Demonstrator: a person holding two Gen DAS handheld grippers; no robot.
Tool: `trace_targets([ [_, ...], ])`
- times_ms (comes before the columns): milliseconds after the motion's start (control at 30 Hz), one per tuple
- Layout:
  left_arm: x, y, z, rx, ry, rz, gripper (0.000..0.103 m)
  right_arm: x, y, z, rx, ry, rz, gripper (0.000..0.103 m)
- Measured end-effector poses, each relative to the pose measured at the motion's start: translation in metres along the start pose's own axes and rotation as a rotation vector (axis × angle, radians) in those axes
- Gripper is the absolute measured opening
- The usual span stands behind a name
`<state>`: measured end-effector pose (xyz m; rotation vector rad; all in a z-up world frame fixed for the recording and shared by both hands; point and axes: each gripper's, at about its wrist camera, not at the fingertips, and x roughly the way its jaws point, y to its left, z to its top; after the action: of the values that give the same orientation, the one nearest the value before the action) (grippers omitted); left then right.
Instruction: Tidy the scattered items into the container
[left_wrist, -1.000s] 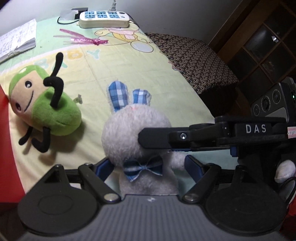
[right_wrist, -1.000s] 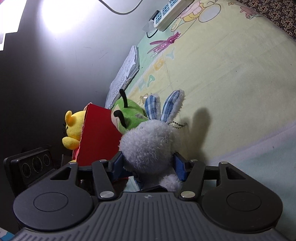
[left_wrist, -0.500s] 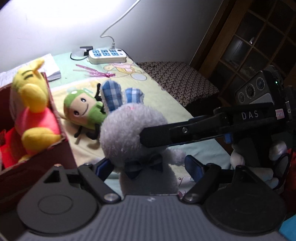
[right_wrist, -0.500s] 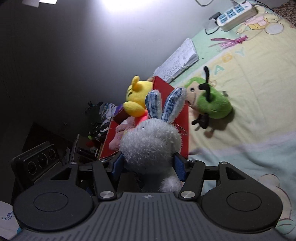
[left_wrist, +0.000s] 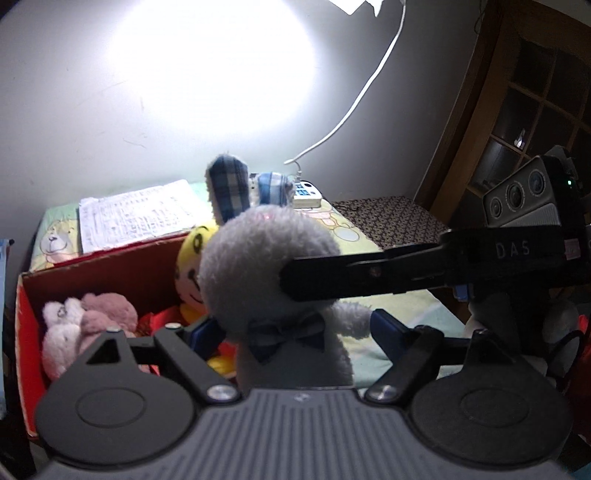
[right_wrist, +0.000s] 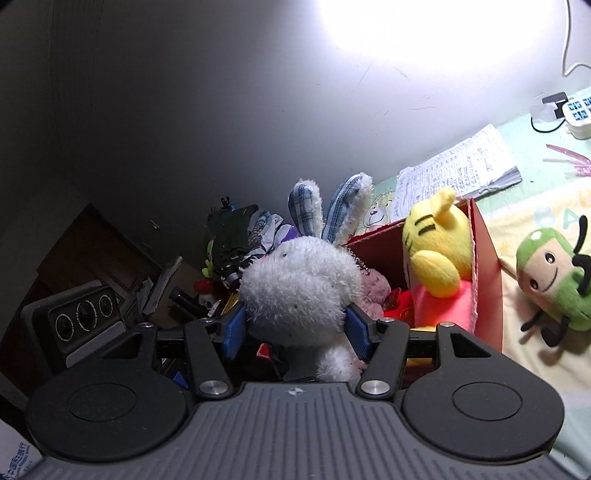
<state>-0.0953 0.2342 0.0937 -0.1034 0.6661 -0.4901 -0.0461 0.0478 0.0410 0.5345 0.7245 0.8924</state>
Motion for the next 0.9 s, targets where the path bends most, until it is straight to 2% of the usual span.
trace_targets([
  [233, 0.021, 0.046, 0.004, -0.015, 0.038, 0.056, 0.083, 0.058, 0.002, 0.015, -0.058, 0.008, -0.099, 0.058],
  [400, 0.049, 0.073, -0.005, -0.067, 0.117, 0.056, 0.084, 0.092, -0.010, 0.011, -0.080, 0.048, -0.189, 0.057],
  [700, 0.082, 0.093, -0.018, -0.108, 0.220, 0.079, 0.084, 0.122, -0.023, -0.005, -0.102, 0.062, -0.309, 0.056],
  [900, 0.094, 0.091, -0.019, -0.064, 0.269, 0.151, 0.088, 0.133, -0.023, -0.012, -0.127, 0.061, -0.412, 0.056],
])
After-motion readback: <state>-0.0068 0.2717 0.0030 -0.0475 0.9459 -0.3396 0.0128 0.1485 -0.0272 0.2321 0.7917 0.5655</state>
